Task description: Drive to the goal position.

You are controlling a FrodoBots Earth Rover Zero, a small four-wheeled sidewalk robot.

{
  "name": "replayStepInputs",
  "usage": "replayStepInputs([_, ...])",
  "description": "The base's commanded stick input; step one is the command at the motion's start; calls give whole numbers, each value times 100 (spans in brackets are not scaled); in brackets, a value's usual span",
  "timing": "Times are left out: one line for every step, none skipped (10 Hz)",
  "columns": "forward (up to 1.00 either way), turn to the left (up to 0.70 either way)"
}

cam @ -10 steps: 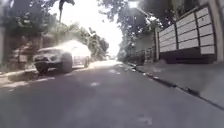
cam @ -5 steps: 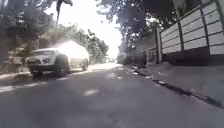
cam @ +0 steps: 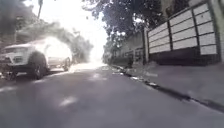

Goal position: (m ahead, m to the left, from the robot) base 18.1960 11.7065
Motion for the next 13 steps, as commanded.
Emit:
replayStepInputs([100, -9])
replayStepInputs([100, -3])
replayStepInputs([100, 0])
replayStepInputs([100, 0])
replayStepInputs([100, 0])
replayStepInputs([100, 0])
replayStepInputs([100, 0])
replayStepInputs([100, 0])
replayStepInputs([100, 0])
replayStepInputs([100, 0])
replayStepInputs([100, 0])
replayStepInputs([100, 0])
replayStepInputs([100, 0])
